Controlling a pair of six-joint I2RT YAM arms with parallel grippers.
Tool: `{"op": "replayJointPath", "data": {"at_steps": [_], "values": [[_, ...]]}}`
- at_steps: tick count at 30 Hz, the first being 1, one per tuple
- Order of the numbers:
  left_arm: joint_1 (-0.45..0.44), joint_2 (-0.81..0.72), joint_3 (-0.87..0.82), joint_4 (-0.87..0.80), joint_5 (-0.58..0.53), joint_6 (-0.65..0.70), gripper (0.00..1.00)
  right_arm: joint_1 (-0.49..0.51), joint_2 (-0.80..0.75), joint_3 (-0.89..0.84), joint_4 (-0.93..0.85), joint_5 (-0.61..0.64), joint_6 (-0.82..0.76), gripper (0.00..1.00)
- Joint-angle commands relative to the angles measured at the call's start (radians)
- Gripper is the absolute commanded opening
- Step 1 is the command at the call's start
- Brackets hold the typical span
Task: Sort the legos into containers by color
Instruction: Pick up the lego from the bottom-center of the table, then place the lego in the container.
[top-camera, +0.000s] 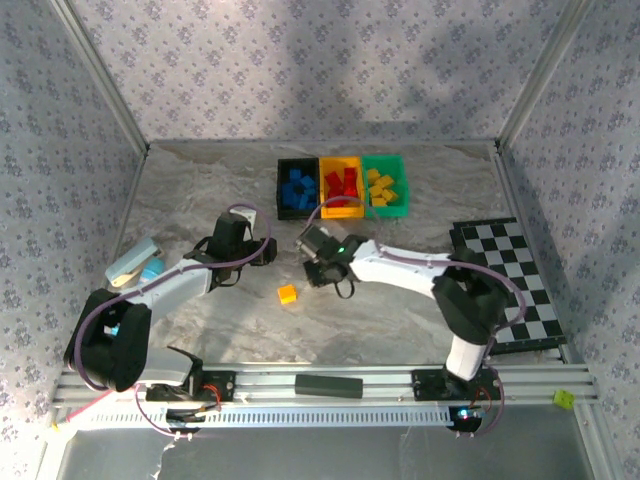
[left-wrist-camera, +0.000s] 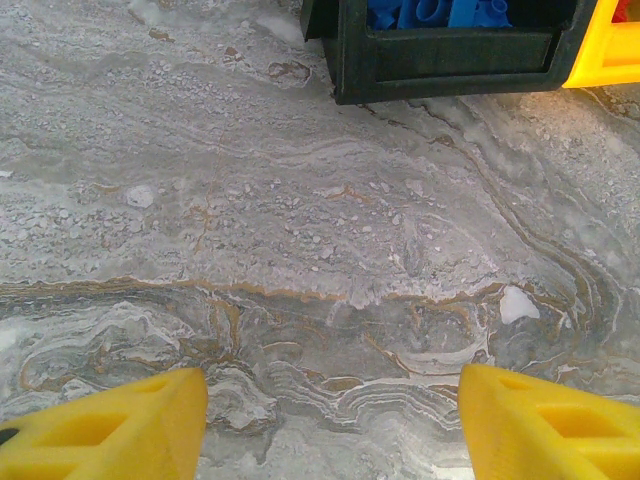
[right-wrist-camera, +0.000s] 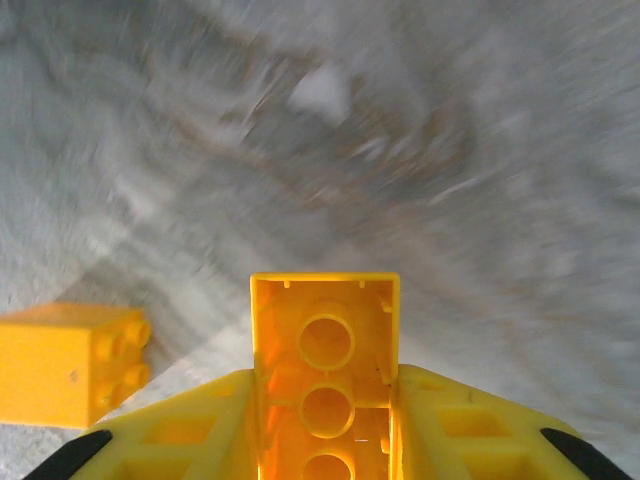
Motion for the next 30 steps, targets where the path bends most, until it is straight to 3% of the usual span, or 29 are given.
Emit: {"op": "replayJointPath", "data": {"at_steps": [1, 6, 13, 22, 30], "values": [[0.009, -0.007, 0.01, 0.013, 0.002, 0.001, 0.67, -0.117, -0.105, 0.006, -0.036, 0.039, -0.097, 0.36], [0.009, -0.007, 0.01, 0.013, 0.005, 0.001, 0.67, -0.32, -0.126, 0.052, 0.004, 0.005, -0.178, 0.36], [0.009, -0.008, 0.01, 0.011, 0.006, 0.002, 0.67, -0.521, 0.004, 0.195, 0.067, -0.086, -0.229, 0.37], [0.008, -0.015, 0.01, 0.011, 0.017, 0.001, 0.67, -0.644, 0.292, 0.48, 0.008, -0.13, -0.262, 0.37], [0.008, -0.009, 0.012, 0.012, 0.021, 0.004, 0.67, -0.671, 0.466, 0.637, -0.01, -0.123, -0.296, 0.4]]}}
